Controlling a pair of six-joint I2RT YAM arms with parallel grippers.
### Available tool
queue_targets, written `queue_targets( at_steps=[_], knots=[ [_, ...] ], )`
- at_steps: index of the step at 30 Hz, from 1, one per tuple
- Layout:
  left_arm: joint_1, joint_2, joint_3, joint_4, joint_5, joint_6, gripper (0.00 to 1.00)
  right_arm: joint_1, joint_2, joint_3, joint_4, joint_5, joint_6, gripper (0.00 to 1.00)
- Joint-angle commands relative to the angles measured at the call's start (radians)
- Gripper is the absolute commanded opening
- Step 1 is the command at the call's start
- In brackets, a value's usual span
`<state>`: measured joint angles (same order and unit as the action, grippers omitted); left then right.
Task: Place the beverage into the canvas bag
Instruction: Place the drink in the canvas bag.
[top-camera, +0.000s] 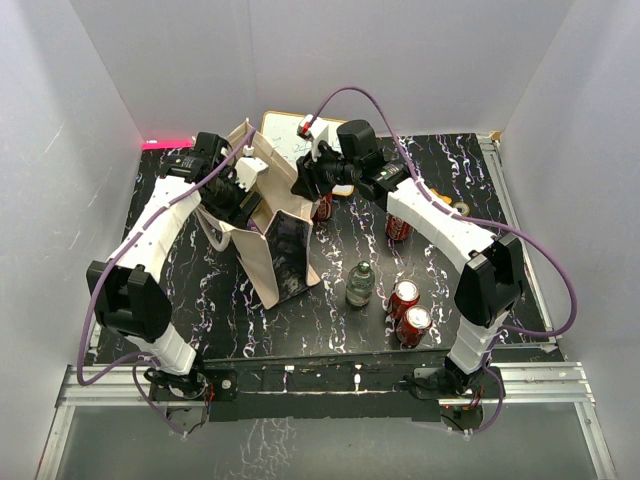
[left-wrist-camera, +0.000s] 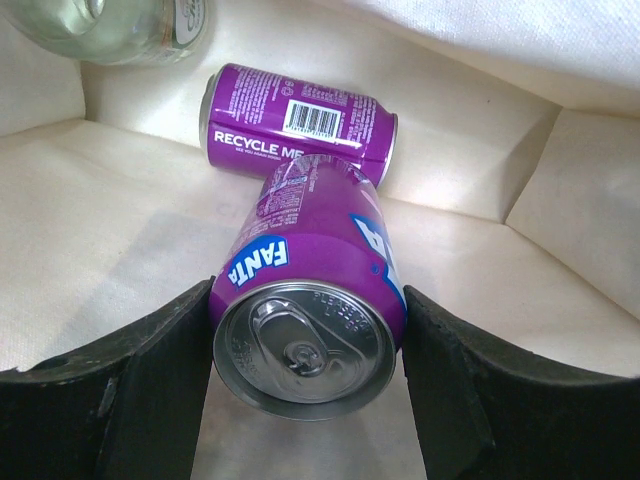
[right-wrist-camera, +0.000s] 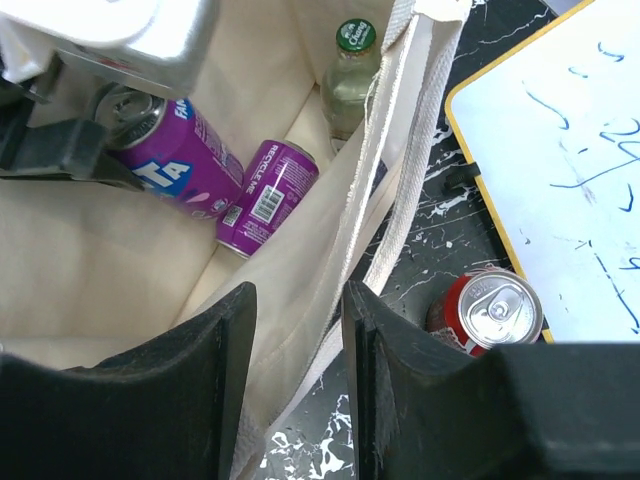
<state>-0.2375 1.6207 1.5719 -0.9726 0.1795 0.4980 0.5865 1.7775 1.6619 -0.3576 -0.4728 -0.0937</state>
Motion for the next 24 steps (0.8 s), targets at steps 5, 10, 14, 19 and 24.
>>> queue_targets(
  at_steps=[5,10,14,19,24],
  knots=[
    [0.019,-0.108,-0.080,0.189,-0.042,-0.060,0.00,-0.049,-0.017,-0.065,0.077,-0.098,-0.027,0.39],
    [0.019,-0.060,-0.066,0.197,-0.085,-0.053,0.00,-0.065,-0.003,-0.071,0.081,-0.146,-0.042,0.39],
    [0.019,-0.013,-0.051,0.204,-0.095,-0.007,0.00,-0.079,0.016,-0.052,0.080,-0.163,-0.049,0.39],
    [0.018,0.053,-0.018,0.201,-0.110,0.008,0.00,-0.092,0.040,-0.011,0.062,-0.176,-0.069,0.39],
    [0.018,0.089,-0.005,0.225,-0.151,0.001,0.00,-0.099,0.051,0.014,0.041,-0.170,-0.077,0.39]
  ],
)
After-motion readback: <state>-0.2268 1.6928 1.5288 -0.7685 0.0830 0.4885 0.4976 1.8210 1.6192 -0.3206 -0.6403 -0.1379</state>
